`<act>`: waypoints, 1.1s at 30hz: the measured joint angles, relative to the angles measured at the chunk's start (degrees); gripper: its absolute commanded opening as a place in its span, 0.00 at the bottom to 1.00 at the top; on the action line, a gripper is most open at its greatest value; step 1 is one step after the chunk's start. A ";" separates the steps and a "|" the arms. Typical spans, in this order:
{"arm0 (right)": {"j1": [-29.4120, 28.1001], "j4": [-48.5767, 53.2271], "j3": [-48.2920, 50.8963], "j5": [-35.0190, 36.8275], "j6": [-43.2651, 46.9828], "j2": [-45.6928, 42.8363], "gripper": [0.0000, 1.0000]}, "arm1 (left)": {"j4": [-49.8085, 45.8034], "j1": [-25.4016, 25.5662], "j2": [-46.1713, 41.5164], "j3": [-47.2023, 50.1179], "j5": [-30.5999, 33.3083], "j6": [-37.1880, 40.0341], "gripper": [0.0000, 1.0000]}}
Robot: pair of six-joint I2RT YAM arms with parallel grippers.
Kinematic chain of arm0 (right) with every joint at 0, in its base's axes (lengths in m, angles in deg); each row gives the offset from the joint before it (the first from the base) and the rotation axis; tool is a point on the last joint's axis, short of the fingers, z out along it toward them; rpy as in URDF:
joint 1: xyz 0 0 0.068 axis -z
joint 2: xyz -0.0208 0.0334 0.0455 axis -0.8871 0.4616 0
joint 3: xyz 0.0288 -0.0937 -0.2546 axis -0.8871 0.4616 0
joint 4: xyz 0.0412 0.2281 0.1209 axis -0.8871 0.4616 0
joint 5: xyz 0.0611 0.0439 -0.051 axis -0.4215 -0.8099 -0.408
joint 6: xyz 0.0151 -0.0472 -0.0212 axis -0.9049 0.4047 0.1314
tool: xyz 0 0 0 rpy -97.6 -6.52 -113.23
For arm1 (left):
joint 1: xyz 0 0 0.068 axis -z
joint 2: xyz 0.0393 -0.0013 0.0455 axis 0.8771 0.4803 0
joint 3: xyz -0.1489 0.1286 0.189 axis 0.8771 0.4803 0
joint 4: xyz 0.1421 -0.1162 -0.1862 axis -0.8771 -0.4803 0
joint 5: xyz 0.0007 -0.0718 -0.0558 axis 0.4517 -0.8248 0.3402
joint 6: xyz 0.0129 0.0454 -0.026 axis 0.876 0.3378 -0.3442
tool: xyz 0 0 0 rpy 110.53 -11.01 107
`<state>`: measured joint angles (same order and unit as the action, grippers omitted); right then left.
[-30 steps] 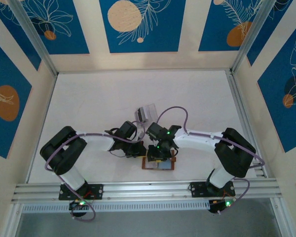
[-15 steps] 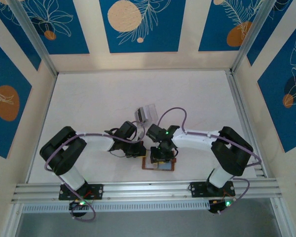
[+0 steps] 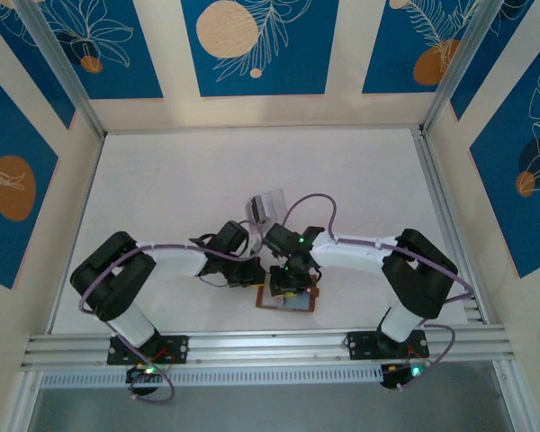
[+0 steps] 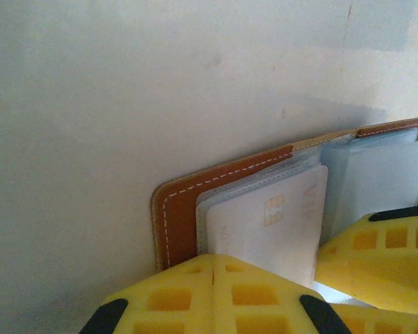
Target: Put the credit cards into the card holder
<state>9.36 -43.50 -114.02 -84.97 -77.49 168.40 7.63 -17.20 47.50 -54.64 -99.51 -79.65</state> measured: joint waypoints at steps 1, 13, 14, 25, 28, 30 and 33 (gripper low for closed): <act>0.13 -0.04 -0.37 0.02 0.22 0.61 0.29 | -0.42 -0.04 -0.42 0.00 0.59 0.00 0.05; 2.56 3.48 -7.80 2.49 5.75 3.34 0.45 | -2.23 -2.51 -2.62 1.66 1.29 -1.05 0.05; 2.71 4.59 -8.61 3.13 6.40 2.86 0.45 | -2.25 -2.56 -2.64 1.66 1.25 -1.05 0.05; 4.92 12.48 -13.84 11.17 13.90 4.33 0.36 | -1.79 -2.62 -2.64 1.95 1.07 -1.03 0.07; 5.18 12.50 -14.25 12.63 15.19 7.15 0.36 | -1.36 -2.62 -2.64 2.14 0.98 -1.03 0.07; 5.18 12.48 -14.25 13.64 15.76 8.90 0.36 | -1.11 -2.62 -2.64 2.29 0.96 -1.03 0.07; 5.18 12.39 -14.21 14.60 16.24 10.64 0.37 | -1.03 -2.62 -2.64 2.32 0.96 -1.03 0.07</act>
<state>14.54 -31.11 -128.23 -70.37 -61.25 179.04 6.61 -19.82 44.85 -52.33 -98.55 -80.68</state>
